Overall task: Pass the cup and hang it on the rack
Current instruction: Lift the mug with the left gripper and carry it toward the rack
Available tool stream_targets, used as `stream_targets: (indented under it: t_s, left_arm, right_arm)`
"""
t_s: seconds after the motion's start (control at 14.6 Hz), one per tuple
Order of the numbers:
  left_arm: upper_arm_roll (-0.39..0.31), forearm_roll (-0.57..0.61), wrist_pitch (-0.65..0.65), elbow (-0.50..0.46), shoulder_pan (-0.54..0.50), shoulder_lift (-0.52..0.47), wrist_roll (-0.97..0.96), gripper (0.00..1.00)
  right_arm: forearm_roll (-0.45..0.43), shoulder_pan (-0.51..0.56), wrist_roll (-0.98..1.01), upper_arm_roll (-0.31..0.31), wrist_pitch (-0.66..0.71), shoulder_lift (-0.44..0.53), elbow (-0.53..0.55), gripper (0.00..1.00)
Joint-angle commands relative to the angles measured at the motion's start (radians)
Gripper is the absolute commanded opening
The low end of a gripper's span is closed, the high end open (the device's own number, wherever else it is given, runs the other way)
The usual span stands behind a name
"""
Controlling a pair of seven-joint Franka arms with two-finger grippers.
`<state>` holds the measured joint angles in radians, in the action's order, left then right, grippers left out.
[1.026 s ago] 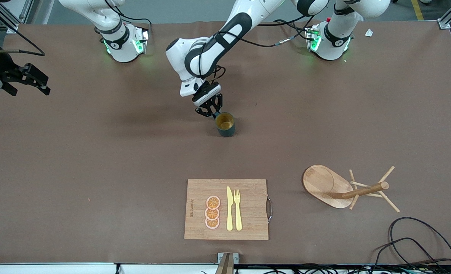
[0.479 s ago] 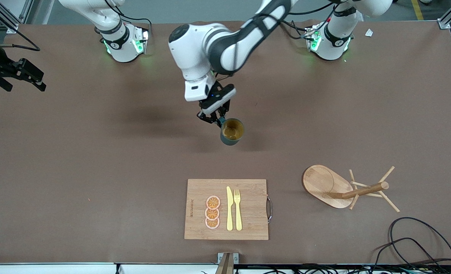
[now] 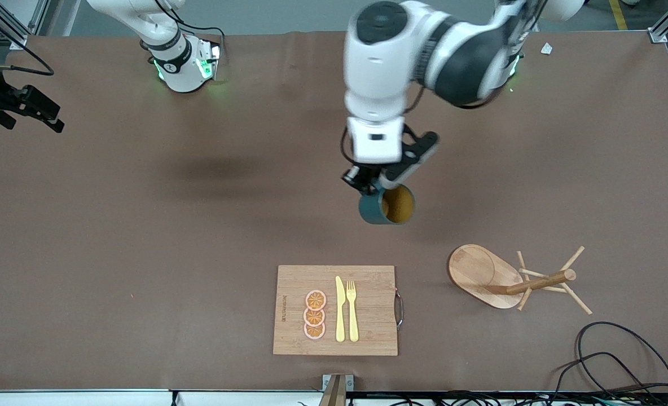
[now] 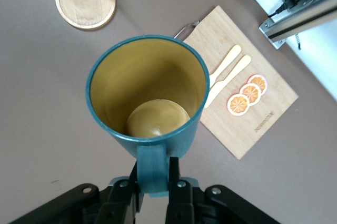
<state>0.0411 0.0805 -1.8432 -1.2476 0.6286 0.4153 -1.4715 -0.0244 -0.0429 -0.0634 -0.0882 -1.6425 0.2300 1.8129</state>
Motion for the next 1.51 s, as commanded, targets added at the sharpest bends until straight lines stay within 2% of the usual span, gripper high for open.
stream_targets:
  t_s: [0.0,0.34,0.68,0.89,1.09,1.44]
  left_arm:
    - [0.008,-0.152,-0.002,-0.033,-0.122,-0.062,0.088,0.0]
    - [0.011,-0.467,0.002,-0.033,-0.341,-0.064,0.199,0.0]
    - [0.011,-0.782,0.132,-0.042,-0.538,-0.049,0.362,0.0]
    - [0.011,-0.967,0.226,-0.046,-0.656,-0.004,0.48,0.0]
    - [0.01,-1.085,0.312,-0.047,-0.745,0.052,0.58,0.0]
    - [0.011,-1.165,0.348,-0.05,-0.796,0.131,0.629,0.0]
  right_arm:
    - [-0.002,0.028,0.028,-0.004,0.006,-0.012,-0.018,1.0]
    - [-0.005,0.072,0.109,-0.005,-0.002,-0.017,-0.018,1.0]
    - [-0.005,0.075,0.108,-0.005,0.0,-0.021,-0.015,1.0]
    - [-0.005,0.072,0.109,-0.004,0.006,-0.021,-0.01,1.0]
    - [-0.005,0.072,0.109,-0.004,0.007,-0.03,-0.01,1.0]
    - [-0.005,0.063,0.108,0.005,0.001,-0.034,-0.015,1.0]
